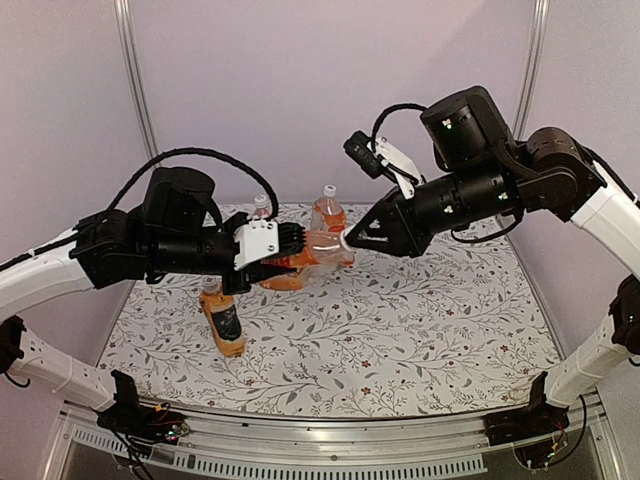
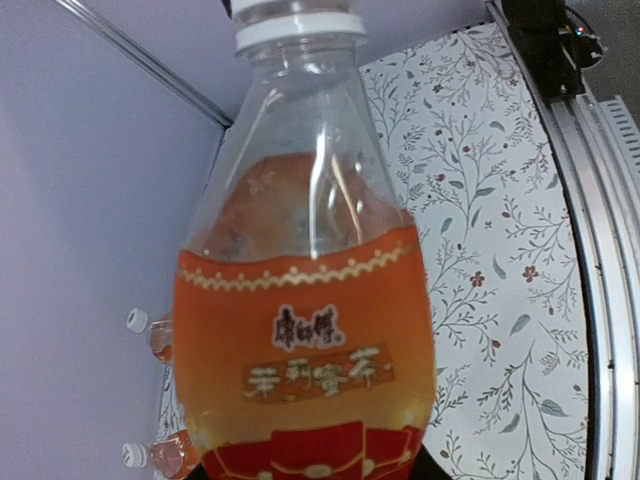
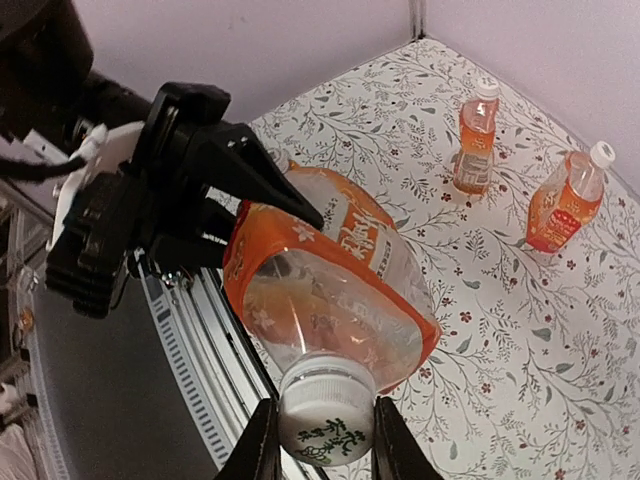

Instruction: Unscrew the bottle caps

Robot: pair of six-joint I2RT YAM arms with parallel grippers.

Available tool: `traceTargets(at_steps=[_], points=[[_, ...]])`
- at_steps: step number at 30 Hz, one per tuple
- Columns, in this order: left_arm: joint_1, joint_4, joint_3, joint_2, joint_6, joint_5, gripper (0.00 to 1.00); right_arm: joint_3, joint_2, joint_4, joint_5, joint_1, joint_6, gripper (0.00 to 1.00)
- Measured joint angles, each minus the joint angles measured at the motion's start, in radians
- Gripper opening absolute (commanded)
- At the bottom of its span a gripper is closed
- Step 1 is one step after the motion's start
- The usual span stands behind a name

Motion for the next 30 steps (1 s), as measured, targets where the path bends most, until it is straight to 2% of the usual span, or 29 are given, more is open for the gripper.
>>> traceTargets(at_steps=[6, 9, 15, 24, 25, 29, 30], points=[[-0.001, -0.233, 0.090, 0.014, -0.035, 0.255, 0.00, -0.066, -0.051, -0.029, -0.056, 0.090, -0.359, 0.00], [-0.001, -0.292, 0.119, 0.035, -0.041, 0.333, 0.00, -0.093, -0.074, -0.027, -0.080, 0.113, -0.512, 0.00], [-0.001, -0.330, 0.131, 0.046, -0.046, 0.395, 0.00, -0.094, -0.074, -0.046, -0.100, 0.122, -0.691, 0.00], [-0.001, -0.339, 0.131, 0.046, -0.041, 0.410, 0.00, -0.115, -0.085, -0.031, -0.119, 0.126, -0.840, 0.00], [-0.001, -0.338, 0.131, 0.046, -0.042, 0.410, 0.00, -0.115, -0.085, -0.031, -0.120, 0.126, -0.850, 0.02], [-0.001, -0.329, 0.129, 0.046, -0.042, 0.399, 0.00, -0.115, -0.085, -0.028, -0.117, 0.126, -0.877, 0.58], [-0.001, -0.325, 0.129, 0.046, -0.042, 0.395, 0.00, -0.116, -0.085, -0.024, -0.114, 0.126, -0.876, 0.70]])
